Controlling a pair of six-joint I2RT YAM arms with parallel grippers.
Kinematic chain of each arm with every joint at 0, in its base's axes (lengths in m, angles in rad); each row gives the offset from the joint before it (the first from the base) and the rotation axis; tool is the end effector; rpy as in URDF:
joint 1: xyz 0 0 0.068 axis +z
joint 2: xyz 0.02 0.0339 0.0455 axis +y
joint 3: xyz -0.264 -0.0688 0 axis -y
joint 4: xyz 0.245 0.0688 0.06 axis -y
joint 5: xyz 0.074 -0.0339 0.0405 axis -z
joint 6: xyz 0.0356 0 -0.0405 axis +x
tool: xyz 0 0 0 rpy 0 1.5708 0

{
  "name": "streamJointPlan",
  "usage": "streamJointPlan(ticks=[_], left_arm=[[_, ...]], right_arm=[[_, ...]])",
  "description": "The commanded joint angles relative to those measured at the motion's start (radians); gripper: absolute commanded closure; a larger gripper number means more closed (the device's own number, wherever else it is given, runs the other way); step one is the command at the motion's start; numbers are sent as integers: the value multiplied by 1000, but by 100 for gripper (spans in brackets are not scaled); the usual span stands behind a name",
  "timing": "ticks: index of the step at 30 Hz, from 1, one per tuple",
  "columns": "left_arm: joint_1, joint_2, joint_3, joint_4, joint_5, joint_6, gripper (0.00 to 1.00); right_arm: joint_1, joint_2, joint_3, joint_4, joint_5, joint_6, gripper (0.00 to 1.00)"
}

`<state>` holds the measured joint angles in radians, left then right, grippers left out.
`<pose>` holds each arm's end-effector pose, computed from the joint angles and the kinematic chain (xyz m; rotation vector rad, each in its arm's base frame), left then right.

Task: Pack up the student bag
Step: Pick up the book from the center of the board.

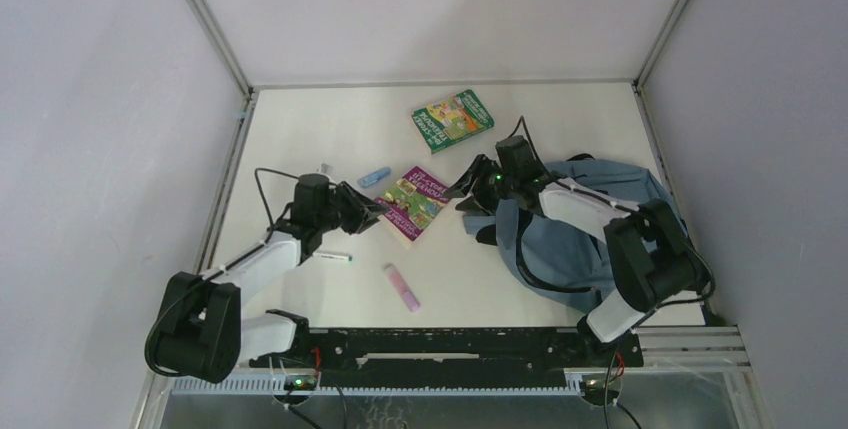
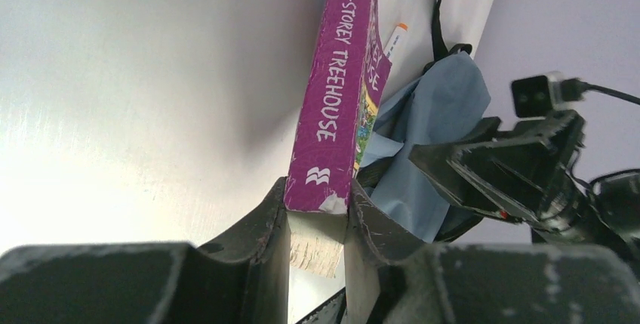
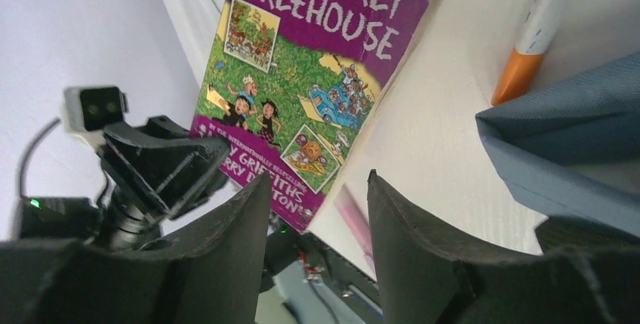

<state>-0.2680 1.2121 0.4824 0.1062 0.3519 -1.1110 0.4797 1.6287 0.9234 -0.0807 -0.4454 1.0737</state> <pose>0.2254 -0.0746 0.1794 -0.7787 2.2687 -1.1066 0.2907 0.1685 0.1888 0.5338 2.5859 1.1872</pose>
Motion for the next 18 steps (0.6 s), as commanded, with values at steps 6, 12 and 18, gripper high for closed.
streamJointPlan(ticks=[6,12,18], left_arm=[[10,-5,236,-167,109,227,100],[10,-13,371,-238,174,290,100],[10,-37,480,-303,256,319,100]], right_arm=[[59,-242,200,-439,421,-357,5],[62,-338,242,-667,759,-425,1],[53,-363,238,-823,833,-458,0]])
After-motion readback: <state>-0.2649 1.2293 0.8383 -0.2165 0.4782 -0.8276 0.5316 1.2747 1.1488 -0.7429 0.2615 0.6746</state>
